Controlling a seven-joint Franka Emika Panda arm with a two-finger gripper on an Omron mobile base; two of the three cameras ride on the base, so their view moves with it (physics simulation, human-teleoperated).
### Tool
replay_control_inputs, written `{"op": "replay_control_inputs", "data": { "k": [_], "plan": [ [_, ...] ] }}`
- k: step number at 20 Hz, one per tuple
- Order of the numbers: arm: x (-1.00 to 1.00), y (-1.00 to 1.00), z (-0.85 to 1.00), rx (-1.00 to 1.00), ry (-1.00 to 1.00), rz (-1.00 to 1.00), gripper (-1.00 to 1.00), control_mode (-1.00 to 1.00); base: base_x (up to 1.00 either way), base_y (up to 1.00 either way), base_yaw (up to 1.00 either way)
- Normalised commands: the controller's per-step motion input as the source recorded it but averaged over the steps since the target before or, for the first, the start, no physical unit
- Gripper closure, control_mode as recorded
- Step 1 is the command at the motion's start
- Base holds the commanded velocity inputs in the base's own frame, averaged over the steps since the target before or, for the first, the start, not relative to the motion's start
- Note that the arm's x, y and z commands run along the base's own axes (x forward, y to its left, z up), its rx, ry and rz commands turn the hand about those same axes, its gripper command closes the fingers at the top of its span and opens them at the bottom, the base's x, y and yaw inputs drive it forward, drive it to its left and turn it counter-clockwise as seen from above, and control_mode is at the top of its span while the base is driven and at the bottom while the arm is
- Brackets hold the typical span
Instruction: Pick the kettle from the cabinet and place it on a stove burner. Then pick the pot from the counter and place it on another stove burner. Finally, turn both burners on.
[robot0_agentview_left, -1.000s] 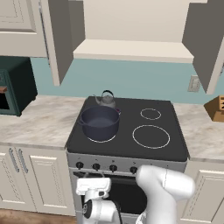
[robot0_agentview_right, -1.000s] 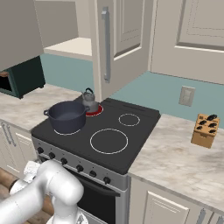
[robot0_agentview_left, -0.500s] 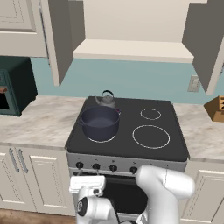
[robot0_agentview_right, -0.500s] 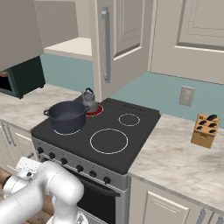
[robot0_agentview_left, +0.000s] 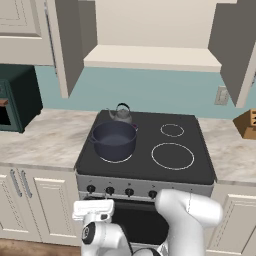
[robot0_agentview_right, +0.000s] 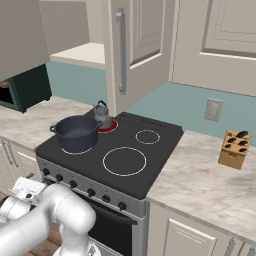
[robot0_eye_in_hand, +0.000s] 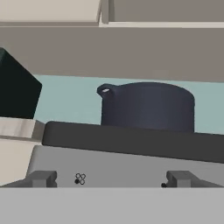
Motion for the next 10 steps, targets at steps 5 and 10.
{"op": "replay_control_inputs", "data": {
  "k": [5, 10],
  "plan": [
    [0.04, 0.0, -0.02, 0.0, 0.06, 0.0, -1.0, -1.0, 0.0, 0.0, 0.0],
    [0.16, 0.1, -0.1, 0.0, 0.04, 0.0, -1.0, -1.0, 0.0, 0.0, 0.0]
  ]
}}
